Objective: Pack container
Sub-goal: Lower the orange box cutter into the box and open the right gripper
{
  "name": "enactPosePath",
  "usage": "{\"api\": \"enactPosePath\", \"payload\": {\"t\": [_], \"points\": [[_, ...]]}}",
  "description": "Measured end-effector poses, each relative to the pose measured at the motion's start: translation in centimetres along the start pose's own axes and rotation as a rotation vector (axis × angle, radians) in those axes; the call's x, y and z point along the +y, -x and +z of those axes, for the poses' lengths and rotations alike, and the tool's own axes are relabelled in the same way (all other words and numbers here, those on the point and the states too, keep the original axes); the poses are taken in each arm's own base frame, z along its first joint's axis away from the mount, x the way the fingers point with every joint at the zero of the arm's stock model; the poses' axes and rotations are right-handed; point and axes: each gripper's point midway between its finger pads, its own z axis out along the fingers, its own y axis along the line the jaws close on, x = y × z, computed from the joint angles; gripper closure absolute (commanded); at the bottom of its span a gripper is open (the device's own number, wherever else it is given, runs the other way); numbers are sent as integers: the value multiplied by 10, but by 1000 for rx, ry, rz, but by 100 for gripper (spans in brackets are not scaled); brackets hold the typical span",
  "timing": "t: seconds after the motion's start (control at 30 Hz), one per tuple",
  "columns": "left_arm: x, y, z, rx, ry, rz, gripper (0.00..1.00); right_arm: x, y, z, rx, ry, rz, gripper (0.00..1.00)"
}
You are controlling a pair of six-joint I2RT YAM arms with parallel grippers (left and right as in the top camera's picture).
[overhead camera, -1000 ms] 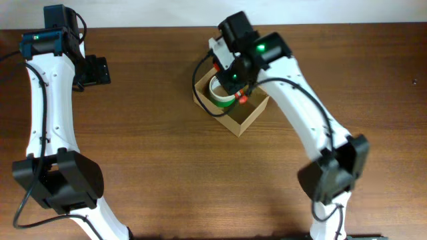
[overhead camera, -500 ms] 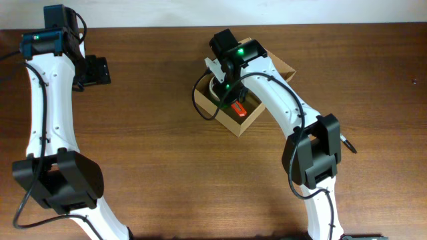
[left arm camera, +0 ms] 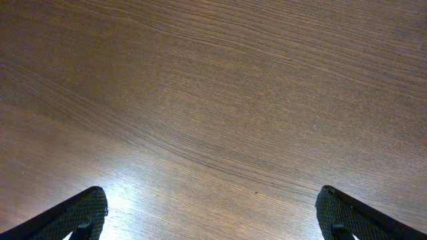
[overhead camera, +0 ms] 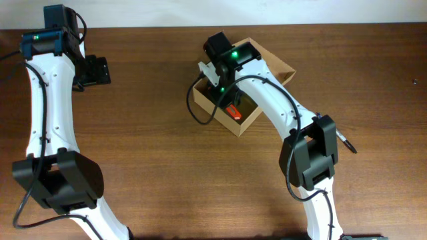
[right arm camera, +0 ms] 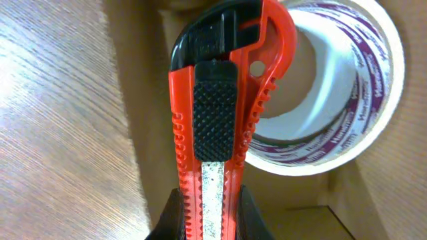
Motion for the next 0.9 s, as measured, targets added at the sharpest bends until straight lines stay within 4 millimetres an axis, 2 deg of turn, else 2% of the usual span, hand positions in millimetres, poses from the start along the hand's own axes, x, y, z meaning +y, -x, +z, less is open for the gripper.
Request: {"api": "enactPosePath", "payload": {"t": [0.43,0.77,0.9], "points": [[0,0,0,0,0,0,0,7,3,1,-12,32,-7,96],[0,0,0,0,0,0,0,12,-7,15,22,48,-12,95],[0,0,0,0,0,0,0,13,-8,17,24,48,-14,87]]}}
